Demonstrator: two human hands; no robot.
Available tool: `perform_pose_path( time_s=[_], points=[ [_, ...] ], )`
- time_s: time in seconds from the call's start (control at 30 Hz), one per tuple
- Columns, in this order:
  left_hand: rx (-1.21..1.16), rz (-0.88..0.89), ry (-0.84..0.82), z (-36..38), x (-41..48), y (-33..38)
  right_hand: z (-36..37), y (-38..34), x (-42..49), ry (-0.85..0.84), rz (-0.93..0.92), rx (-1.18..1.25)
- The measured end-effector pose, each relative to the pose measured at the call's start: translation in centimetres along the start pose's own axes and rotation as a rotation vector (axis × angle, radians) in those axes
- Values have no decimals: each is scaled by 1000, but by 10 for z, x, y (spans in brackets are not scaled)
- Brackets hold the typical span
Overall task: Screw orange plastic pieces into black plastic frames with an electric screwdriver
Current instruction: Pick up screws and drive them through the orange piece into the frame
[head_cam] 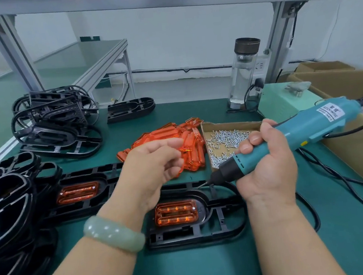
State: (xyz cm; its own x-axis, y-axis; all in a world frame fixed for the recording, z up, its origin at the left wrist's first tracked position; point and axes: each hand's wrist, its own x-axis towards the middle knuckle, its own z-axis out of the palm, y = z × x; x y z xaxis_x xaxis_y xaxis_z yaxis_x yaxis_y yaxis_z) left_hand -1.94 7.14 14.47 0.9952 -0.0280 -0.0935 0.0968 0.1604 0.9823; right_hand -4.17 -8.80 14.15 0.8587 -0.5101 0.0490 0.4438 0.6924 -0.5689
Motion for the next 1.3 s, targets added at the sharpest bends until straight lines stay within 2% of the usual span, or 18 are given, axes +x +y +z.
perform_pose_path(
  time_s=[0.37, 0.53, 0.83, 1.07, 1.3],
  points=[
    [-99, 25, 71, -32, -52, -24, 7, 10, -11, -5, 87, 158],
    [-219, -54, -25, -28, -56, -23, 8, 9, -14, -25, 109, 204],
    [-163, -84, -113, -23, -56, -26, 11, 10, -16, 8, 133, 227],
    [-244, -133, -195, -23, -57, -25, 11, 11, -17, -6, 128, 223],
    [-215, -102, -214, -24, -57, -25, 12, 12, -18, -10, 126, 216]
  ],
)
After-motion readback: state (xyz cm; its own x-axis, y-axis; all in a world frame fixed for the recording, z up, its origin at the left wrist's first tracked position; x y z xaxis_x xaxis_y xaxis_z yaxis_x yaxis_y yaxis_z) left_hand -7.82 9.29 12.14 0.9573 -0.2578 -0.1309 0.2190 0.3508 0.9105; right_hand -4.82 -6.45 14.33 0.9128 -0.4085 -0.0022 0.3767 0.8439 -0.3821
